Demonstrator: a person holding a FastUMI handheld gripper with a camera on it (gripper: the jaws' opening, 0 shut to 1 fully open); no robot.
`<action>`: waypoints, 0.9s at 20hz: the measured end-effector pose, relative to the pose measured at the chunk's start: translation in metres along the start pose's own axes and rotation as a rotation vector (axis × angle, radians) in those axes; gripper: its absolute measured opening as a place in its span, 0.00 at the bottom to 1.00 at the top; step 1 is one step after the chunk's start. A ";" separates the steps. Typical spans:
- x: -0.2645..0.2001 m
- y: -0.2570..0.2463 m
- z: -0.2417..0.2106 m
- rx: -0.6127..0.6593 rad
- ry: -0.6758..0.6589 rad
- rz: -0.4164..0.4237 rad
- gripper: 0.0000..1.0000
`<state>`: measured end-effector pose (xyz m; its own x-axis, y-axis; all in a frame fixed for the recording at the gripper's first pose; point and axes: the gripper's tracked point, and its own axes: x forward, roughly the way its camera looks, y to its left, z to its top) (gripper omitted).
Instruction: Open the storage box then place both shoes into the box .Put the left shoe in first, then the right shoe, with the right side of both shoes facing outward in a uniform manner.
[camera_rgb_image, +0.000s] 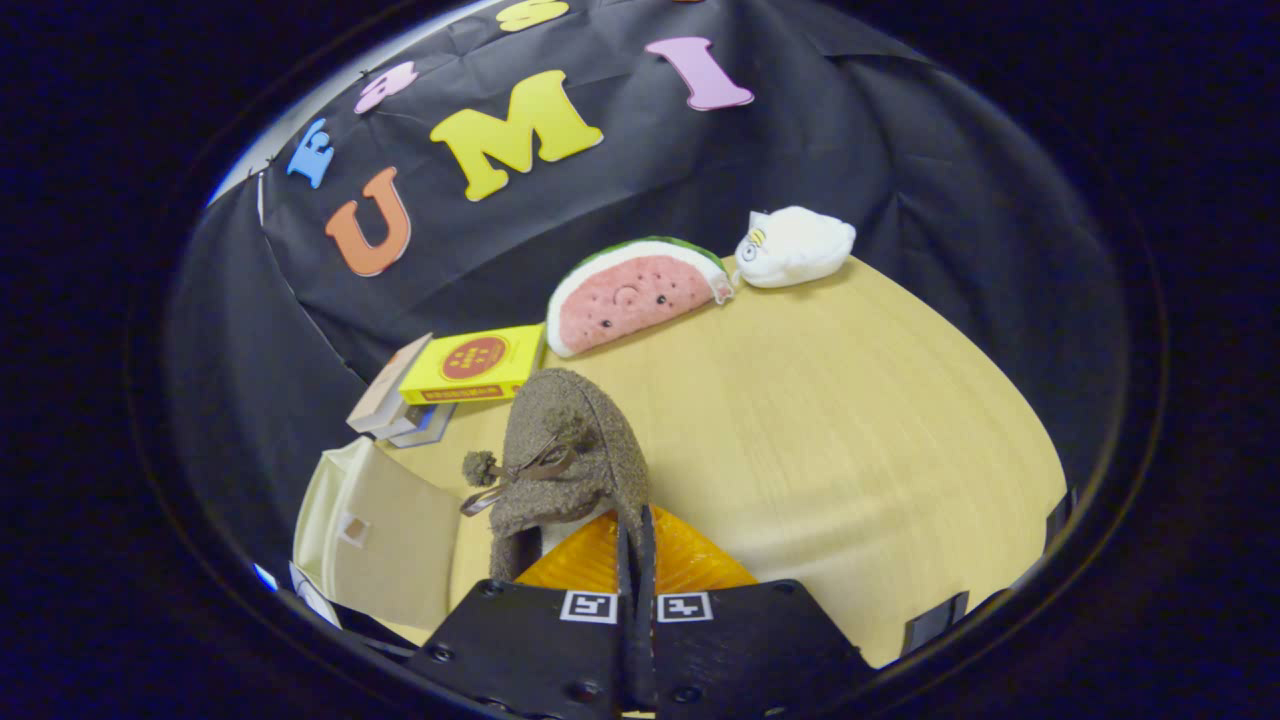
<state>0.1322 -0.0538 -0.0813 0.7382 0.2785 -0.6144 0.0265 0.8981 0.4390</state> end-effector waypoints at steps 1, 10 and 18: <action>-0.007 0.020 0.005 -0.007 -0.019 0.012 0.00; -0.031 0.201 0.000 -0.019 -0.060 0.086 0.00; -0.008 0.303 -0.052 -0.014 -0.037 0.082 0.00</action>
<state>0.0997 0.2344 0.0224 0.7618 0.3385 -0.5524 -0.0440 0.8777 0.4772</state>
